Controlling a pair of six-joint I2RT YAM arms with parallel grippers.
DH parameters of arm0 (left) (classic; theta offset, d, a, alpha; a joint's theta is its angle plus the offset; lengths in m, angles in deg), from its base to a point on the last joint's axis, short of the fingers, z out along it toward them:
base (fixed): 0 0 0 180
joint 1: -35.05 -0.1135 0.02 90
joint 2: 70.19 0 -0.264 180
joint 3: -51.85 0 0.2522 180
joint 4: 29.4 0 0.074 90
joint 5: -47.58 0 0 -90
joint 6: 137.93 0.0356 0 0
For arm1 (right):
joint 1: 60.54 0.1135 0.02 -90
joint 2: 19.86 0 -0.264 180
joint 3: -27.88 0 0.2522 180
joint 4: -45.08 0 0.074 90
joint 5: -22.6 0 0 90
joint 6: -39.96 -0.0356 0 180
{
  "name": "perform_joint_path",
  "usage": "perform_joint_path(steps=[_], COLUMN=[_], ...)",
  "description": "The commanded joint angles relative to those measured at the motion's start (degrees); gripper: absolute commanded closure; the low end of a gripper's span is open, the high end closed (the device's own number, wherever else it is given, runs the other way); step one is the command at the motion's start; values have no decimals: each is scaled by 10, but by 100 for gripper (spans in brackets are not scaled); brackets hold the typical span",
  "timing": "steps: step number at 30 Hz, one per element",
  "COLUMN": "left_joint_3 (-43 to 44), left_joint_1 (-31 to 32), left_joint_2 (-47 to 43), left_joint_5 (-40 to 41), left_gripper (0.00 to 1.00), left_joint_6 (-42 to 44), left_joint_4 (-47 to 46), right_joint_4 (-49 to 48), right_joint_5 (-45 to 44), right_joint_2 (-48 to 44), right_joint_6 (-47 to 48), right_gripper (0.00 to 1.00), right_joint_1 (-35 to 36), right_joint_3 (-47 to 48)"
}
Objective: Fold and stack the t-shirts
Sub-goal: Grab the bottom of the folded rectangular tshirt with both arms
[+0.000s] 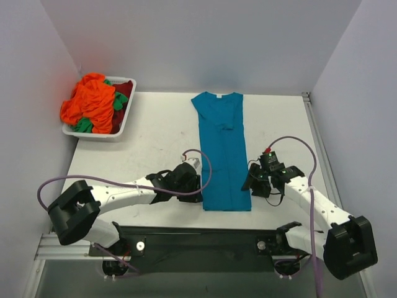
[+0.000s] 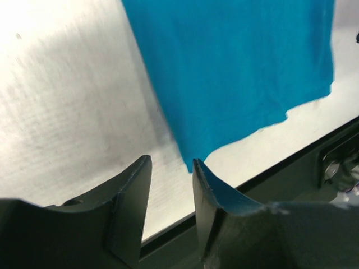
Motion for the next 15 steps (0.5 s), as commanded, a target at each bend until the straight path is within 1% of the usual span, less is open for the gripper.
perform_joint_path(steps=[1,2,5,8,15], left_joint_3=[-20,-25,-33,-49,-52], left_joint_1=[21,25,41,47,54], left_joint_2=[-3,-1,4,5,20], left_joint_5=[2,0,12,16,29], left_gripper=[52,50,48,48,49], left_joint_6=[-23,-25,-38,-49,-60], left_joint_4=[-51,-61,-70,-91,-88], right_joint_4=[-20,-18,-11,0,9], right_joint_5=[-15,-16,-12,-19,-24], right_joint_2=[-73,-101,-145,-172,-181], right_joint_6=[-47,-52,-68,-76,-90], right_gripper=[53,53,54,55,60], right_joint_1=[7,9,10,12,12], right_joint_3=[-55,-70,-113,-137,-170])
